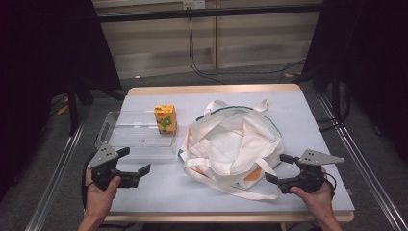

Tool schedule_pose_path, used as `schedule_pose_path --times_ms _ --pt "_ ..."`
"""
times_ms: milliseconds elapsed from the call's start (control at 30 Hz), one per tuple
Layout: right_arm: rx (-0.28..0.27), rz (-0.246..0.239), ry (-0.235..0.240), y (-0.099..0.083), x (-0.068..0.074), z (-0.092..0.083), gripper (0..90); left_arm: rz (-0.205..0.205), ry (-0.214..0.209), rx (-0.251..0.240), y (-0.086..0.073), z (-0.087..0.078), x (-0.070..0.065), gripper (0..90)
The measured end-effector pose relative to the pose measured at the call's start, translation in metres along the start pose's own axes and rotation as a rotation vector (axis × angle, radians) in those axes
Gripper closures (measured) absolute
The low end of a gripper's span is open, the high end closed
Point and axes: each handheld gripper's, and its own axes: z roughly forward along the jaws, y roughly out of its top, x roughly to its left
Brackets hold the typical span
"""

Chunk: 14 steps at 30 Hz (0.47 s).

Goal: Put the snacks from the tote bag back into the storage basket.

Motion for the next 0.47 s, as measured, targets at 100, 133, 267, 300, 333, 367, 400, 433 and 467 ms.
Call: schedule_pose_path --times_ms 100,133,267,300,333,367,400,433,467 --pt "-0.003 0.002 -0.006 0.0 0.0 -0.001 8.7 -0.01 -0.017 0.019 -0.007 -0.003 -0.009 3.1" --pt "-0.003 0.002 -0.006 0.0 0.0 -0.001 8.7 -0.009 -0.028 0.013 -0.009 -0.004 -0.014 2.8" --pt "-0.006 -0.001 -0.01 0.001 -0.001 0.001 8.8 0.03 -0.052 0.013 -0.018 -0.005 -0.028 2.5" --pt "-0.009 0.0 -0.012 0.001 0.0 0.0 8.8 0.028 -0.055 0.007 -0.02 -0.005 -0.028 2.6" --pt "-0.011 -0.003 -0.013 0.001 0.0 0.0 8.8 0.019 -0.041 0.003 -0.023 -0.004 -0.027 2.9" --pt "-0.014 -0.003 -0.016 0.001 0.0 0.0 8.9 0.002 -0.036 -0.003 -0.027 -0.002 -0.027 2.7" --pt "-0.017 -0.006 -0.018 0.001 0.0 0.0 8.9 0.004 -0.013 0.0 -0.031 0.0 -0.026 3.0" --pt "-0.02 -0.005 -0.019 0.001 0.0 0.0 8.8 0.003 -0.004 0.012 -0.034 0.001 -0.025 3.0" --pt "-0.02 -0.009 -0.018 0.001 0.0 -0.001 8.9 0.003 -0.004 0.012 -0.034 0.001 -0.025 2.8"
